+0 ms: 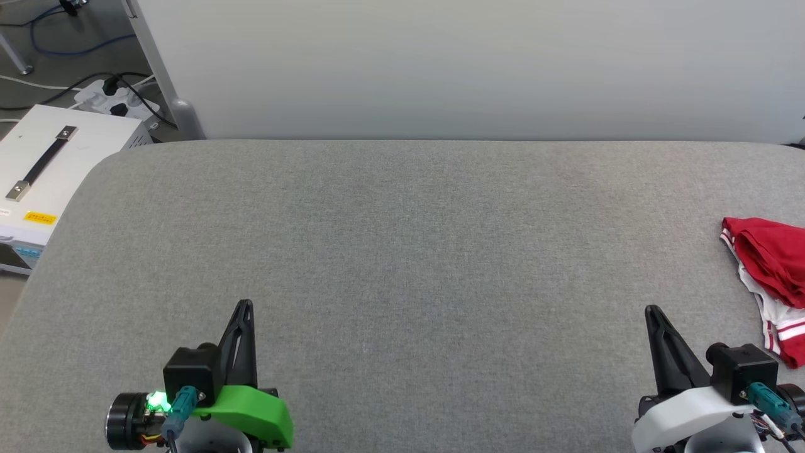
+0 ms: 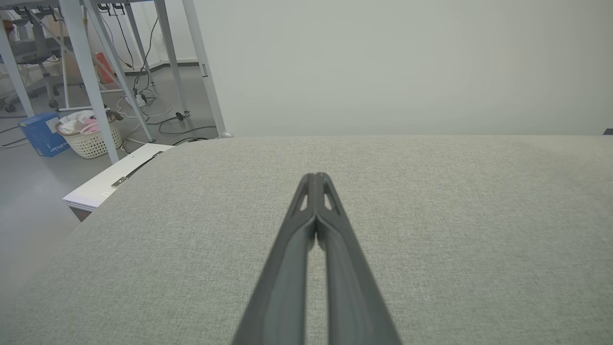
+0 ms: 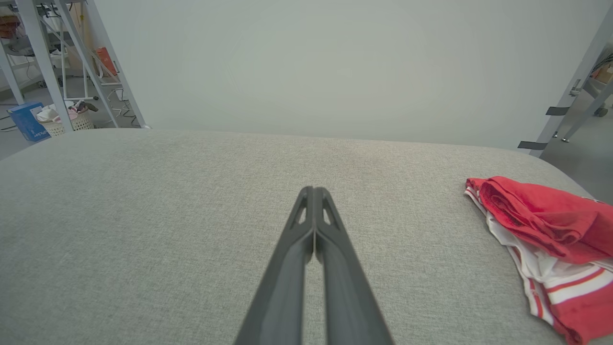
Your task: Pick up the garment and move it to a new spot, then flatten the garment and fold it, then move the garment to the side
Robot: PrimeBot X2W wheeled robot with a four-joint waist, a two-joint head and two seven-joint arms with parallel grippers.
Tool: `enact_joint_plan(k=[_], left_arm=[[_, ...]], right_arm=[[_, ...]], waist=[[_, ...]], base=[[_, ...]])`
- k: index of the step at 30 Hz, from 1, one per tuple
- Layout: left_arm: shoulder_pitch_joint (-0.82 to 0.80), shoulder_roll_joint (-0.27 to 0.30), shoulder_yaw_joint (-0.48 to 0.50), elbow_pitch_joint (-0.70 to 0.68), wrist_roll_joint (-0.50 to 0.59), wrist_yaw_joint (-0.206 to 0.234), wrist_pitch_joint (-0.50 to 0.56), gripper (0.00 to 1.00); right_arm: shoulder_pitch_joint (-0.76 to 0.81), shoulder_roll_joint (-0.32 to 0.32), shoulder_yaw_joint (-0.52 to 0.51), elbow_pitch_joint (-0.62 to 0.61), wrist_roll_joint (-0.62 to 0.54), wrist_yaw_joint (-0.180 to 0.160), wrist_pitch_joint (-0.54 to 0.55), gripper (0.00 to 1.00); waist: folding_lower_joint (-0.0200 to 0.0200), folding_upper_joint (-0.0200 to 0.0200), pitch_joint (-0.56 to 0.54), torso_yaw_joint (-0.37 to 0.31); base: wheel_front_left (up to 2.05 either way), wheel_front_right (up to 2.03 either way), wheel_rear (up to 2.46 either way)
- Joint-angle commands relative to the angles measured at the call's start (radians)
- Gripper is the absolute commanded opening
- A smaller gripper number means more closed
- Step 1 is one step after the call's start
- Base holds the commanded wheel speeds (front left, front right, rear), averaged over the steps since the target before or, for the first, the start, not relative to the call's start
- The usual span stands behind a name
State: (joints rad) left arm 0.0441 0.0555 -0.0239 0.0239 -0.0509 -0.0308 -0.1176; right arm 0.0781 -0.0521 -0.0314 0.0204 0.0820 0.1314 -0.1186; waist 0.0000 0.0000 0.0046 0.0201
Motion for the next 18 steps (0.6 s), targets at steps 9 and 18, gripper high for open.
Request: enact_joint_plan(k=[9, 18], left_arm=[[-0.023, -0.003, 0.008, -0.007, 0.015, 0.010, 0.023, 0.00], [-0.027, -0.004, 0.011, -0.010, 0.022, 0.014, 0.041, 0.00]], right_arm=[[-0.031, 0.001, 0.007, -0.009, -0.022, 0.000, 0.023, 0.00], [-0.040, 0.001, 0.011, -0.011, -0.033, -0.001, 0.041, 0.00]], waist=[[0.0000, 0.0000, -0.001, -0.003], [0.0000, 0.0000, -0.001, -0.006]], base=[[0.00, 0.00, 0.00], [0.00, 0.00, 0.00]])
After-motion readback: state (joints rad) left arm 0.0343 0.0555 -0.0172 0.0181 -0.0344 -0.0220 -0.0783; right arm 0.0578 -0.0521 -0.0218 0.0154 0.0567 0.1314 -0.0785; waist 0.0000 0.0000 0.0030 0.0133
